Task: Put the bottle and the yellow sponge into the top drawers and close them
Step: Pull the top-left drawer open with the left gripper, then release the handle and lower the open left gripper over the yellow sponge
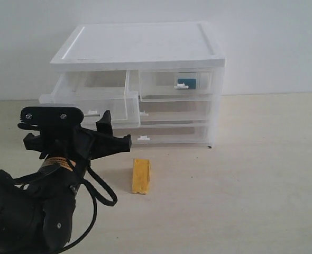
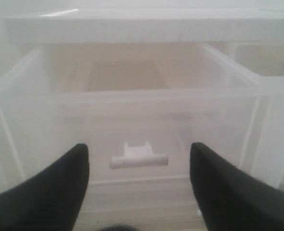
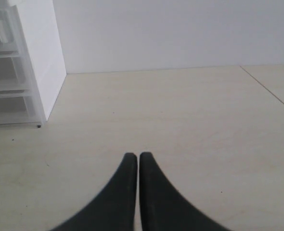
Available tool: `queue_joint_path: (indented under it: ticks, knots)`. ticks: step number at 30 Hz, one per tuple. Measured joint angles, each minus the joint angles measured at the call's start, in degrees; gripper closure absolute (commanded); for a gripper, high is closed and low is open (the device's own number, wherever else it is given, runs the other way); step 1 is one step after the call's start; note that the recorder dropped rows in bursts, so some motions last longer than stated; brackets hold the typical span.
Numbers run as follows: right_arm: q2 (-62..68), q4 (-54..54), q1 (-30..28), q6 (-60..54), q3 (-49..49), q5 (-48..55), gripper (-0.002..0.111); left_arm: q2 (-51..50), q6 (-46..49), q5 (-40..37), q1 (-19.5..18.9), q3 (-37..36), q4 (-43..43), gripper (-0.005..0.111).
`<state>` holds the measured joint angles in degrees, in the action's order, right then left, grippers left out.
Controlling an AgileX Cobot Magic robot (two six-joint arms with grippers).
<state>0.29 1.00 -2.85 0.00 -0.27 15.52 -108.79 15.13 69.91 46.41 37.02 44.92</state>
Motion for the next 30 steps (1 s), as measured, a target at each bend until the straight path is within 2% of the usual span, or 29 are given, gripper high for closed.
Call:
queue_joint_path:
  ticks: [9,18,26,30]
  knots:
    - [0.00,0.00,0.00,0.00,0.00,0.00,0.108,0.05,0.00,0.00,1.25,-4.89,4.22,0.038]
    - [0.00,0.00,0.00,0.00,0.00,0.00,0.108,6.60,0.76,-1.71,8.07,-11.83,4.21,0.039]
    - [0.00,0.00,0.00,0.00,0.00,0.00,0.108,11.78,13.22,-27.27,9.01,-8.44,2.95,0.039]
    - [0.00,0.00,0.00,0.00,0.00,0.00,0.108,11.81,15.26,-34.97,9.01,-4.76,3.19,0.039]
